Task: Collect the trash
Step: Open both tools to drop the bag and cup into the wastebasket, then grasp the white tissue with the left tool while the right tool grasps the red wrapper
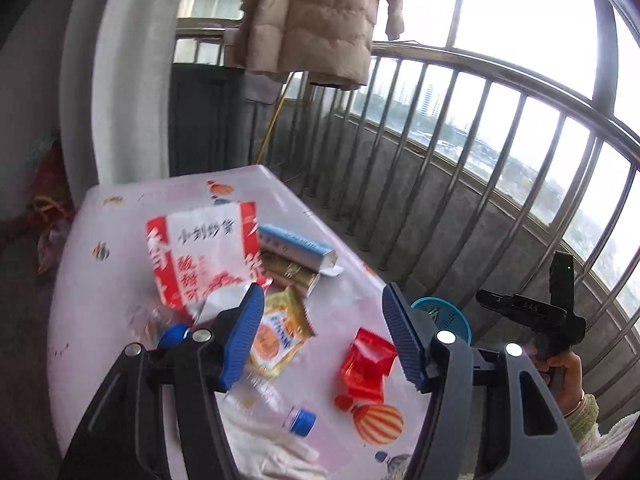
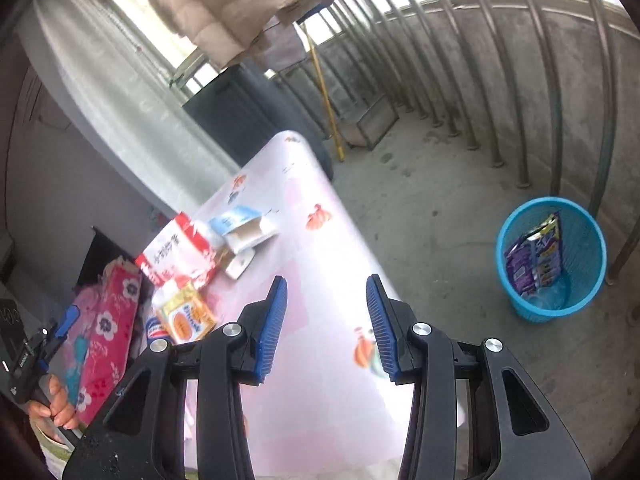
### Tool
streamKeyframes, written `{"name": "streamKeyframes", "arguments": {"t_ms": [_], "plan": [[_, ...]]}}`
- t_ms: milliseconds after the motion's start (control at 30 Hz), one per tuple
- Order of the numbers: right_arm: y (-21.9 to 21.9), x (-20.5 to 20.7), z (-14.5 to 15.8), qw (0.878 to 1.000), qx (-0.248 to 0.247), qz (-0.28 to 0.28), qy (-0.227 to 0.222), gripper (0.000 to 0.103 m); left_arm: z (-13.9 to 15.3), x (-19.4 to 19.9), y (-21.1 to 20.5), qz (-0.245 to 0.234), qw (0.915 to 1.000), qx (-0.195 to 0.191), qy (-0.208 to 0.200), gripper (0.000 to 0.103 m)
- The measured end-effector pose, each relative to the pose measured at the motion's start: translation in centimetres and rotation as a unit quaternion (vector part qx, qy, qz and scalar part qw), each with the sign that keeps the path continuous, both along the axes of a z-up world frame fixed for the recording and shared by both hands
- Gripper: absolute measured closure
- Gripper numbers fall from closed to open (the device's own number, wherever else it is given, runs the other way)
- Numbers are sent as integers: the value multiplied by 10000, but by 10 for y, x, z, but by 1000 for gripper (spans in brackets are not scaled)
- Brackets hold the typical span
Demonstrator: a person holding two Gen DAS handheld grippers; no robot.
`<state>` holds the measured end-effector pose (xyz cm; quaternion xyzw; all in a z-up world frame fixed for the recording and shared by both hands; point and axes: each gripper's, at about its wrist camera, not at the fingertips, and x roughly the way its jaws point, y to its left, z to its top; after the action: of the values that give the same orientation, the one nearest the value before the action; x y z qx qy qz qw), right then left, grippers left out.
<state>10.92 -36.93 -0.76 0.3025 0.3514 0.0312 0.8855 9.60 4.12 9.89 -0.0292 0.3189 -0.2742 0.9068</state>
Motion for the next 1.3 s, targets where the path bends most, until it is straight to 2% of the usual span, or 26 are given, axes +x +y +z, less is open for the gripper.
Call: {"name": "streamKeyframes", "arguments": {"t_ms": [167, 367, 500, 733, 833, 967, 1133, 1300], "plan": [[46, 10, -3, 9974, 82, 667, 251, 62, -40, -28, 54, 535, 9971, -262, 472, 44], [89, 12, -18, 9896, 344, 1192, 730, 62, -83, -34, 71, 786, 9901, -502, 1053, 49], [99, 17, -28, 9865, 501, 1256, 927, 62, -107, -26, 69, 759, 9845, -689, 1425, 50], [105, 32, -46, 9811, 875, 1147, 1293, 62, -138, -10, 50, 790, 9831, -64, 1652, 50], [106, 37, -52, 9788, 1023, 1110, 1385, 62, -148, -7, 46, 829, 9817, 208, 1702, 53], [107, 41, -59, 9768, 1171, 1059, 1448, 62, -157, -5, 45, 873, 9789, 340, 1817, 60], [110, 45, -62, 9770, 1232, 1025, 1406, 62, -158, -4, 46, 937, 9787, 411, 1777, 70], [120, 48, -60, 9806, 912, 1072, 1365, 66, -159, -5, 50, 1006, 9785, 468, 1737, 80]]}}
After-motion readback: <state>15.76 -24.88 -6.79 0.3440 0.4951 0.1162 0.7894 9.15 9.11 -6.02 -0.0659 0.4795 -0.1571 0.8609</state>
